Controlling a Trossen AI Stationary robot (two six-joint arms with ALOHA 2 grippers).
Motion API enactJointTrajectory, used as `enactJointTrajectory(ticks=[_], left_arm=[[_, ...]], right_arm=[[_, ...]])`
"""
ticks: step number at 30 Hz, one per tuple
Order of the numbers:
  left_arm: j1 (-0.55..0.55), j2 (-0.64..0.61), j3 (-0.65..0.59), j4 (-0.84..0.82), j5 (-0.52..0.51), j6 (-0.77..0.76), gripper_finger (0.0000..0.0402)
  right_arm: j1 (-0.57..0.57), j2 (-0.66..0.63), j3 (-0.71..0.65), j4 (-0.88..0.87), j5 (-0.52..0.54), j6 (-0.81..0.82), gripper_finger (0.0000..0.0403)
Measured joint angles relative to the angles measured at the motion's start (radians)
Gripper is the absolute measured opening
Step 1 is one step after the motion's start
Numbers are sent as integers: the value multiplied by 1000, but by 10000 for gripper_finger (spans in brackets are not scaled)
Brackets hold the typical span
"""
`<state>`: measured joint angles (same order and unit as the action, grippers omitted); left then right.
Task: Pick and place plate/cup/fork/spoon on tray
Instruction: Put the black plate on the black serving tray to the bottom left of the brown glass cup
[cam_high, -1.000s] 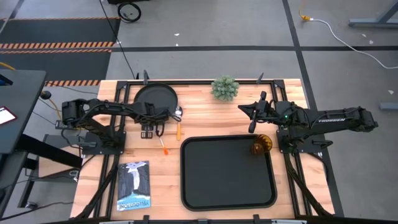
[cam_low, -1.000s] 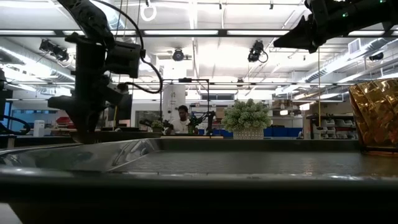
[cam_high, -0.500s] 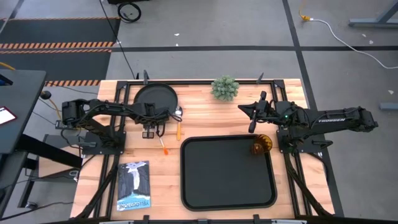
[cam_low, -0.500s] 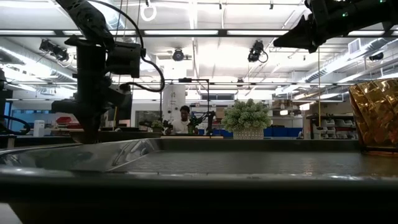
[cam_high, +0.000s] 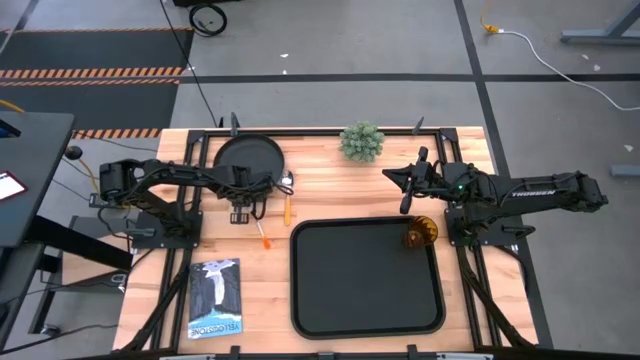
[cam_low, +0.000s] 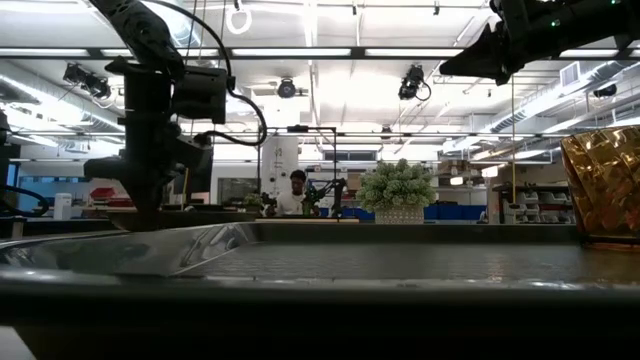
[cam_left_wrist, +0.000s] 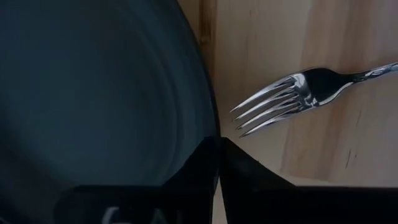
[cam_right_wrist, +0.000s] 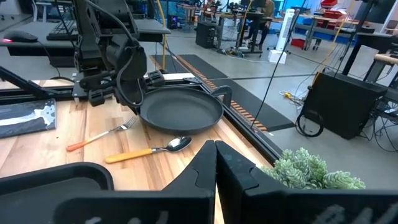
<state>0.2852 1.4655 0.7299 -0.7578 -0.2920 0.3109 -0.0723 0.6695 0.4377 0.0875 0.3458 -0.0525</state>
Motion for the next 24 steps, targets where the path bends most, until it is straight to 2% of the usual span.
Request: enactJointTrajectory(ticks=[11, 24], left_arm=[[-13, 0, 134, -140, 13, -12, 11], [-114, 0, 316, -253, 17, -69, 10]], right_arm=[[0, 0, 0, 0, 0, -3, 9], [0, 0, 0, 0, 0, -3, 9]])
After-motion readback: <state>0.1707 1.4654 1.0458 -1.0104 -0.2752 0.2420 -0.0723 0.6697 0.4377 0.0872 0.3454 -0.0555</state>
